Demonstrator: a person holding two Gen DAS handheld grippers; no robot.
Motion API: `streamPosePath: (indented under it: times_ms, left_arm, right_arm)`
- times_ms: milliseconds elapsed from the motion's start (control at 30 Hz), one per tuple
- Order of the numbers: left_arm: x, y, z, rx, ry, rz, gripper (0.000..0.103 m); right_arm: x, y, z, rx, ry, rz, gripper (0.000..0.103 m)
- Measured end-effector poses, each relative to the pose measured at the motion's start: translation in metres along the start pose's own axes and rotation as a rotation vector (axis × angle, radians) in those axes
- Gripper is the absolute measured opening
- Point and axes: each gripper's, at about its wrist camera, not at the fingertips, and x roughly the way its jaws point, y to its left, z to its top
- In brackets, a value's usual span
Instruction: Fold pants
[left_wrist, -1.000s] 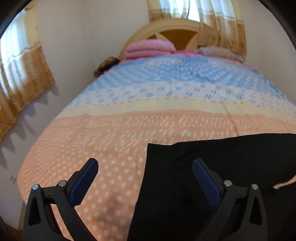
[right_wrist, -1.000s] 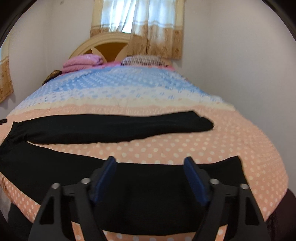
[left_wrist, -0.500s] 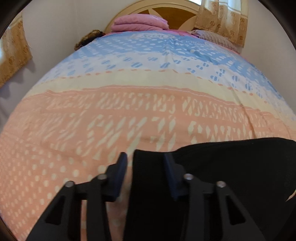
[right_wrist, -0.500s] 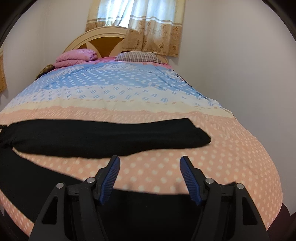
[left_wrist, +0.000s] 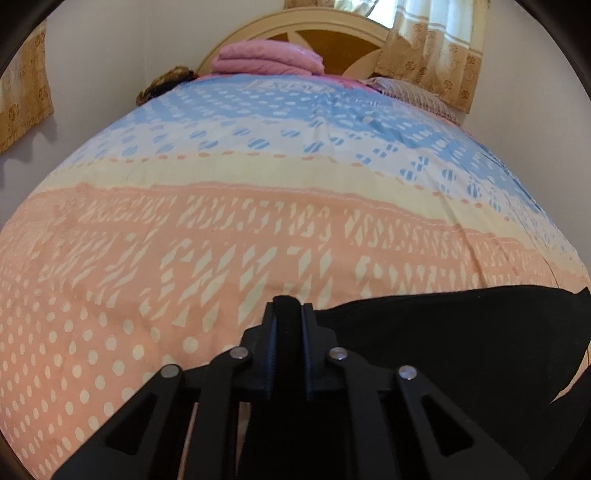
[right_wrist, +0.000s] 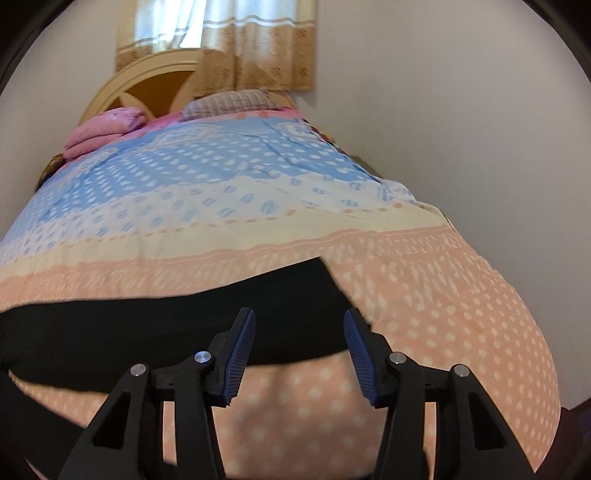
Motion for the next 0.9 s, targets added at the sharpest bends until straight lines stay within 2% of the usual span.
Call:
streamPosePath:
  times_ms: [167,333,500,567,733,767,800,833,900]
  left_arm:
    - [0.01,0.002,0.0,-0.011,0.021,0.002,0.012]
    - [0.013,0.003,-0.001,-0.018,0.02,-0.002,0.012]
    - [0.015,0.003,-0.003,-0.019,0.025,0.005,0.013]
    - [0.016,0.001,-0.002,-0.016,0.025,0.019,0.016]
    - [0.018,0.0,0.0,-0.009,0.028,0.027,0.021]
    - [0.019,-0.001,0.001,0.002,0.03,0.027,0.019]
    - [0.018,-0.002,0.0,0.008,0.03,0.019,0.013]
    - [0.018,-0.005,0.001,0.026,0.028,0.022,0.012]
    - [0.018,-0.011,0.002,0.053,0.026,0.045,0.011]
  right_arm:
    - [0.033,-0.024,0.027,0.045,0.047,0.007,0.052]
    - [0.074,-0.036,0.044,0.094,0.134,0.071,0.052]
    - [0.112,-0.032,0.05,0.073,0.197,0.081,0.052]
    - [0.125,-0.031,0.05,0.065,0.216,0.08,0.052]
    - [0.142,-0.026,0.047,0.046,0.25,0.134,0.052]
    - [0.142,-0.025,0.046,0.04,0.249,0.14,0.043]
    - [0.142,-0.023,0.045,0.024,0.246,0.136,0.03]
    - [0.141,-0.022,0.045,0.014,0.244,0.125,0.01]
    - [0.136,-0.023,0.046,0.014,0.224,0.129,0.005]
